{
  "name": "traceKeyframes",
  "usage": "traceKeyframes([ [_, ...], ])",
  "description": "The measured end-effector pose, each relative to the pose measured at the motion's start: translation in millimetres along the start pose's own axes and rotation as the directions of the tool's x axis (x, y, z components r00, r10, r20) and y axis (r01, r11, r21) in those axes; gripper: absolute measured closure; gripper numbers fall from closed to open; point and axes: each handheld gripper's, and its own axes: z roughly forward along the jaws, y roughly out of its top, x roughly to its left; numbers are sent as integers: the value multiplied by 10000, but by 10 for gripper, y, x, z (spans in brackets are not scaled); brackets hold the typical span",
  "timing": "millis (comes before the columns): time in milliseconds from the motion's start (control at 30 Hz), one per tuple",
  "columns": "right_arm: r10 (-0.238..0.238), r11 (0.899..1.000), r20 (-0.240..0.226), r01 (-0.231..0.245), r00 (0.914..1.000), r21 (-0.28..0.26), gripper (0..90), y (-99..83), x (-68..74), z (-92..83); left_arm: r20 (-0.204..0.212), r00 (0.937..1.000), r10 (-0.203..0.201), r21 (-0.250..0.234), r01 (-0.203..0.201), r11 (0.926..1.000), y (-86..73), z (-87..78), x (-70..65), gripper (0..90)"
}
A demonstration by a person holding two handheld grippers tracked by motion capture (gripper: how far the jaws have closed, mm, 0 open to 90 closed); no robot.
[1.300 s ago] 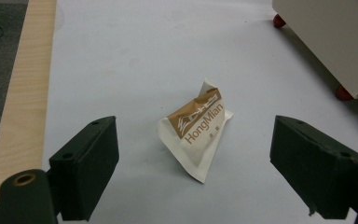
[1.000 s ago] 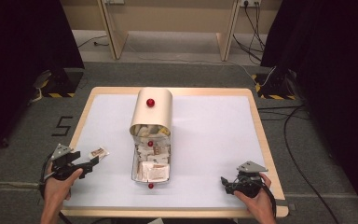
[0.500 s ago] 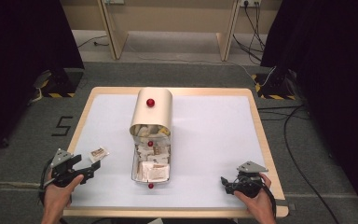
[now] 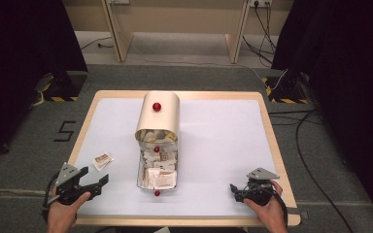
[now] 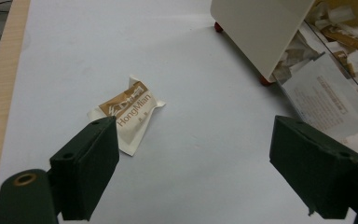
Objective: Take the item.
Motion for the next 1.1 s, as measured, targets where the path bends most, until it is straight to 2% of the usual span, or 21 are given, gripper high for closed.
traceKeyframes([
  [200,4,10000,-1,-4,10000,-5,130,-1,0,0,106,9999,77,-52,-76,10000,-107,-64,-56,153],
  [567,18,10000,2,-18,10000,-21,129,-3,1,0,18,9996,265,-106,-265,9996,-334,-168,-109,153],
  [667,18,10000,2,-18,10000,-19,129,-3,1,0,-5,9993,385,49,-385,9992,-418,-175,-116,153],
  [767,23,10000,2,-23,10000,-23,129,-3,2,0,48,9995,299,130,-300,9995,-495,-183,-111,153],
  [1000,22,10000,2,-22,10000,-30,128,-4,2,0,-72,9988,480,230,-478,9986,-609,-219,-130,153],
  [1100,21,10000,2,-21,10000,-32,128,-4,2,0,-221,9972,717,468,-706,9964,-645,-194,-136,153],
])
